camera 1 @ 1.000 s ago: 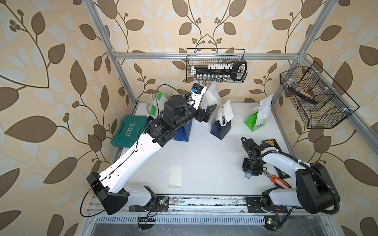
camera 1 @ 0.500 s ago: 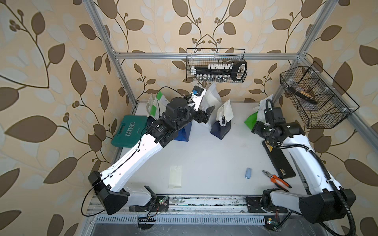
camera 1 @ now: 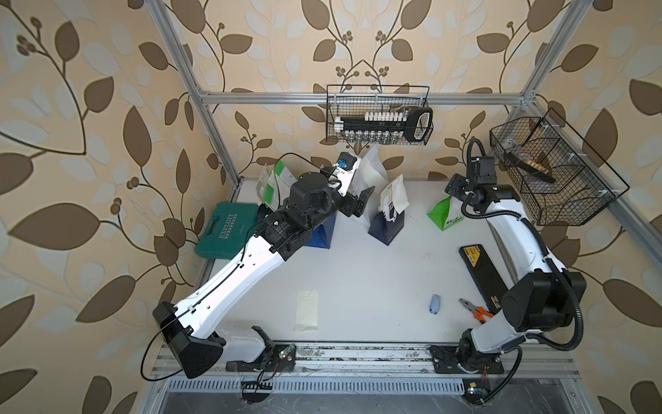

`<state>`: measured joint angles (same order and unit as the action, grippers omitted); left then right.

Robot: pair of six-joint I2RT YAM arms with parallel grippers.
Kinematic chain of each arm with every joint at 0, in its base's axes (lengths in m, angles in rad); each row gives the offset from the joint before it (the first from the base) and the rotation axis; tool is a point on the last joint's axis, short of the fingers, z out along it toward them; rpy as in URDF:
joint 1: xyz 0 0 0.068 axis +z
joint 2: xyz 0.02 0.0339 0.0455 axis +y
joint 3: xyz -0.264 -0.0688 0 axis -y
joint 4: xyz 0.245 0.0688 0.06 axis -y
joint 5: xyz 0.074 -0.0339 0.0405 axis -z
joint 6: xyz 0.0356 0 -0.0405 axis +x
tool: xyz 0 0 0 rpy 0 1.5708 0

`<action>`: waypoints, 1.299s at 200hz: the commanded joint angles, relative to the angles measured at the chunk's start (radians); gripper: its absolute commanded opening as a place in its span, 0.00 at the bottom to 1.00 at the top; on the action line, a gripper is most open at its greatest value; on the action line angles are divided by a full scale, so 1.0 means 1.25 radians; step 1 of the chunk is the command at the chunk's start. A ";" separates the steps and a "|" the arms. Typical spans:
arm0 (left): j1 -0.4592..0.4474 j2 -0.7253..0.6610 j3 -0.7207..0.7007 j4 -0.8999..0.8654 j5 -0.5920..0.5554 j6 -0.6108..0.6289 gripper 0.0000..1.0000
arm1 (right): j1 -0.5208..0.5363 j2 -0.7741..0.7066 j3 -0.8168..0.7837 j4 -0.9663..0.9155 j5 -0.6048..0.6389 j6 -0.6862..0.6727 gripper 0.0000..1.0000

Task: Staple the receipts to the bags
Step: Pick up the takeout bag at the corner of the board.

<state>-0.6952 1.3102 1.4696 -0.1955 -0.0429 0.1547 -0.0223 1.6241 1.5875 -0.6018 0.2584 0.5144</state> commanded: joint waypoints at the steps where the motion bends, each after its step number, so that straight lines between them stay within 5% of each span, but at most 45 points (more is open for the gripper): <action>1: -0.011 -0.033 -0.008 0.052 0.018 0.012 0.92 | -0.014 0.028 0.038 0.066 -0.017 -0.006 0.75; 65: -0.012 -0.017 -0.004 0.045 0.020 0.027 0.93 | -0.039 0.158 0.177 -0.019 -0.016 0.013 0.60; 114: -0.011 -0.002 0.001 0.042 0.013 0.032 0.92 | -0.040 0.174 0.201 -0.049 -0.001 0.020 0.21; 158: -0.011 0.008 0.007 0.036 0.013 0.030 0.92 | -0.040 0.142 0.176 -0.072 0.041 0.029 0.00; 260: -0.011 -0.036 0.030 -0.018 0.050 -0.070 0.92 | 0.015 -0.175 -0.038 -0.071 0.112 0.006 0.00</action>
<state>-0.7017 1.3186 1.4574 -0.2096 -0.0246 0.1280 -0.0269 1.4998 1.5890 -0.6647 0.3435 0.5304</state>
